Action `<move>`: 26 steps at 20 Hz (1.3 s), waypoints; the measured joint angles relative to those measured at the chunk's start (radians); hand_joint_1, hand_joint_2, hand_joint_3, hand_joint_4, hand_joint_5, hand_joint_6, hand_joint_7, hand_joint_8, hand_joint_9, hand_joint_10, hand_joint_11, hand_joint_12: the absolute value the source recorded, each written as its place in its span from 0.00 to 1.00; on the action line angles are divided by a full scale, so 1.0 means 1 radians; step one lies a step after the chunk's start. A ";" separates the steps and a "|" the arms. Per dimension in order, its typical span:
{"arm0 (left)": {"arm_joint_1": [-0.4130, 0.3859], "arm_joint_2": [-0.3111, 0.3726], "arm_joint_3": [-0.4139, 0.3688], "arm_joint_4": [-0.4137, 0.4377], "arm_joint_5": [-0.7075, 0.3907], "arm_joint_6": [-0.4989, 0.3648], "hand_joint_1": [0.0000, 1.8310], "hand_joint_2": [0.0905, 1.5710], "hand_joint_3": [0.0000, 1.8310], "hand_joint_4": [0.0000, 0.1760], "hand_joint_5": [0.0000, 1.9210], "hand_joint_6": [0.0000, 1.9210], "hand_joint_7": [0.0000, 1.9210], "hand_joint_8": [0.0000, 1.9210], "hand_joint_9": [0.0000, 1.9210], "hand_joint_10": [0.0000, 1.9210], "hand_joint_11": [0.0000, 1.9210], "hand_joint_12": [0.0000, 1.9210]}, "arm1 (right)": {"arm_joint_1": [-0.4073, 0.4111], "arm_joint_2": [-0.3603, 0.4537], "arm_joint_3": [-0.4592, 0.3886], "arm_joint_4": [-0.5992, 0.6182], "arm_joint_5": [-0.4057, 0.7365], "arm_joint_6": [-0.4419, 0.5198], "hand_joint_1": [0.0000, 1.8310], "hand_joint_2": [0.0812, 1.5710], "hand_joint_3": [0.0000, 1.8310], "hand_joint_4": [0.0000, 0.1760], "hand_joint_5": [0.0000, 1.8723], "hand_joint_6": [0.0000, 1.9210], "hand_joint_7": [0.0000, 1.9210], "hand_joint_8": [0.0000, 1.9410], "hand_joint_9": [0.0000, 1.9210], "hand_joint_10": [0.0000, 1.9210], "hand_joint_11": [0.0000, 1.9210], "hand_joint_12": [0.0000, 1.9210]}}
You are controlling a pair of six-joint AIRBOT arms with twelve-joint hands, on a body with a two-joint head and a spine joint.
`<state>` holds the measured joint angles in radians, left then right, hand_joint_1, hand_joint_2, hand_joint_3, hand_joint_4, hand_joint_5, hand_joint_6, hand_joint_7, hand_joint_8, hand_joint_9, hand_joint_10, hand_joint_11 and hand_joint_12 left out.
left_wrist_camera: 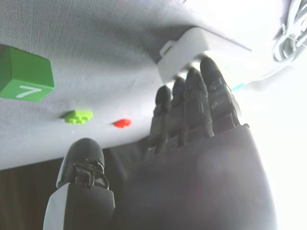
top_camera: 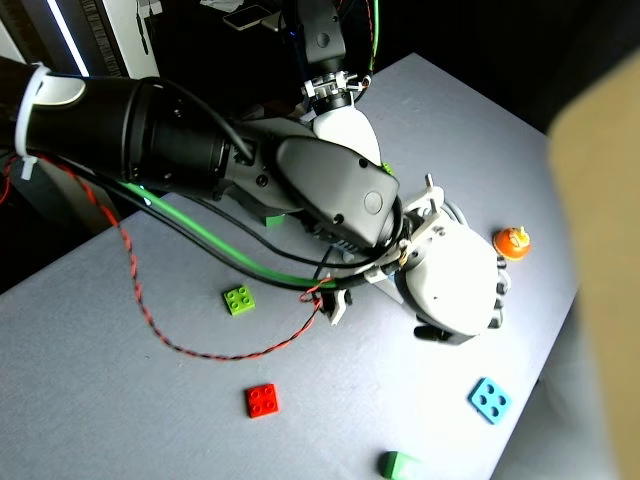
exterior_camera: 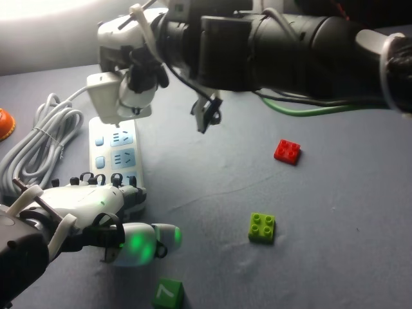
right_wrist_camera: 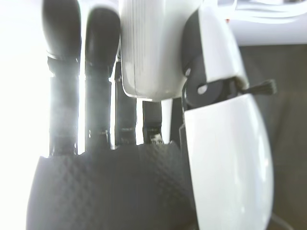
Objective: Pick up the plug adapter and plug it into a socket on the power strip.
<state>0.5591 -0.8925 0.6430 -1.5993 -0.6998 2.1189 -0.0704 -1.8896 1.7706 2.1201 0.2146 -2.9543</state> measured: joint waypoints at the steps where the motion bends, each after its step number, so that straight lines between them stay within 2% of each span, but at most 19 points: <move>1: 0.000 0.000 0.000 0.000 0.001 0.000 0.00 0.77 0.00 0.00 0.07 0.00 0.07 0.00 0.09 0.00 0.00 0.21 | -0.003 -0.004 0.000 0.000 -0.008 0.000 0.76 0.68 0.00 0.00 0.46 0.47 0.53 0.48 0.55 0.60 0.52 0.56; 3: 0.000 0.000 0.000 0.000 0.000 0.000 0.00 0.77 0.00 0.00 0.07 0.00 0.07 0.00 0.09 0.00 0.00 0.21 | -0.018 -0.014 0.002 0.001 -0.015 0.002 0.76 0.68 0.00 0.00 0.48 0.45 0.55 0.46 0.55 0.60 0.52 0.56; 4: 0.000 0.000 0.000 0.000 0.000 0.000 0.00 0.77 0.00 0.00 0.07 0.00 0.06 0.00 0.08 0.00 0.00 0.21 | -0.026 -0.023 0.011 0.001 -0.015 -0.001 0.70 0.69 0.00 0.00 0.47 0.49 0.56 0.49 0.55 0.45 0.52 0.56; 5: 0.000 0.000 0.000 0.000 0.000 0.000 0.00 0.77 0.00 0.00 0.07 0.00 0.06 0.00 0.08 0.00 0.00 0.21 | -0.029 -0.029 0.021 0.001 -0.018 0.000 0.75 0.69 0.00 0.00 0.46 0.47 0.55 0.47 0.55 0.58 0.51 0.57; 6: 0.000 0.000 0.000 0.000 0.001 0.000 0.00 0.77 0.00 0.00 0.07 0.00 0.07 0.00 0.09 0.00 0.00 0.24 | -0.032 -0.036 0.039 0.001 -0.026 0.001 0.70 0.71 0.00 0.00 0.44 0.54 0.55 0.53 0.53 0.48 0.50 0.58; 7: 0.000 0.000 0.000 0.000 0.000 0.000 0.00 0.77 0.00 0.00 0.07 0.00 0.07 0.00 0.09 0.00 0.00 0.25 | -0.033 -0.041 0.056 0.000 -0.032 0.001 0.74 0.69 0.00 0.00 0.45 0.49 0.54 0.48 0.54 0.59 0.50 0.58; 8: 0.000 0.000 0.000 0.000 0.000 0.000 0.00 0.77 0.00 0.00 0.06 0.00 0.06 0.00 0.08 0.00 0.00 0.21 | -0.033 -0.044 0.067 -0.003 -0.038 0.000 0.75 0.69 0.00 0.00 0.45 0.48 0.54 0.48 0.54 0.62 0.50 0.58; 12: 0.000 0.000 0.000 -0.001 0.000 0.000 0.00 0.77 0.00 0.00 0.06 0.00 0.06 0.00 0.08 0.00 0.00 0.22 | -0.033 -0.045 0.087 -0.004 -0.053 0.000 0.75 0.70 0.00 0.00 0.43 0.50 0.51 0.52 0.53 0.64 0.50 0.57; 14: 0.000 0.000 0.000 0.000 0.000 0.000 0.00 0.77 0.00 0.00 0.06 0.00 0.06 0.00 0.08 0.00 0.00 0.23 | -0.034 -0.045 0.087 -0.004 -0.055 0.000 0.75 0.70 0.00 0.00 0.44 0.49 0.52 0.52 0.53 0.64 0.50 0.59; 15: 0.000 0.000 0.000 0.000 0.000 0.000 0.00 0.77 0.00 0.00 0.06 0.00 0.06 0.00 0.08 0.00 0.00 0.22 | -0.035 -0.046 0.087 -0.004 -0.059 0.001 0.75 0.70 0.00 0.00 0.42 0.51 0.50 0.54 0.52 0.65 0.50 0.60; 16: 0.000 0.000 0.000 0.000 0.000 0.000 0.00 0.77 0.00 0.00 0.06 0.00 0.05 0.00 0.07 0.00 0.00 0.22 | -0.035 -0.046 0.087 -0.004 -0.059 0.002 0.70 0.71 0.00 0.00 0.43 0.54 0.53 0.56 0.53 0.50 0.50 0.60; 17: 0.000 0.000 0.000 0.000 0.000 0.000 0.00 0.77 0.00 0.00 0.06 0.00 0.05 0.00 0.07 0.00 0.00 0.22 | -0.035 -0.046 0.087 -0.004 -0.060 0.002 0.74 0.70 0.00 0.00 0.44 0.49 0.52 0.52 0.53 0.60 0.50 0.60; 18: 0.000 0.000 0.000 0.000 0.000 0.000 0.00 0.77 0.00 0.00 0.05 0.00 0.04 0.00 0.06 0.00 0.00 0.19 | -0.035 -0.046 0.087 -0.004 -0.058 0.002 0.75 0.69 0.00 0.00 0.45 0.48 0.52 0.50 0.53 0.62 0.50 0.60; 23: 0.000 0.000 0.000 0.000 0.000 0.000 0.00 0.78 0.00 0.00 0.05 0.00 0.04 0.00 0.06 0.00 0.00 0.18 | -0.037 -0.046 0.087 -0.004 -0.058 0.003 0.75 0.70 0.00 0.00 0.43 0.50 0.52 0.51 0.53 0.64 0.49 0.60; 24: 0.000 0.000 0.000 0.000 0.000 0.000 0.00 0.78 0.00 0.00 0.07 0.00 0.06 0.00 0.07 0.00 0.00 0.22 | -0.039 -0.046 0.087 -0.004 -0.059 0.003 0.75 0.70 0.00 0.00 0.43 0.50 0.51 0.52 0.53 0.64 0.50 0.60; 25: 0.000 0.000 0.000 0.000 0.000 0.000 0.00 0.78 0.00 0.00 0.08 0.00 0.06 0.00 0.07 0.00 0.00 0.24 | -0.039 -0.046 0.087 -0.003 -0.059 0.003 0.70 0.70 0.00 0.00 0.46 0.51 0.54 0.53 0.53 0.50 0.49 0.61; 26: 0.000 0.000 0.000 0.000 0.000 0.000 0.00 0.78 0.00 0.00 0.08 0.01 0.07 0.00 0.07 0.00 0.00 0.24 | -0.039 -0.046 0.087 -0.004 -0.059 0.003 0.69 0.70 0.00 0.00 0.47 0.51 0.55 0.54 0.56 0.43 0.50 0.60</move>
<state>0.5587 -0.8925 0.6430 -1.5997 -0.6998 2.1193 -0.1093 -1.9358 1.8576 2.1162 0.1558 -2.9517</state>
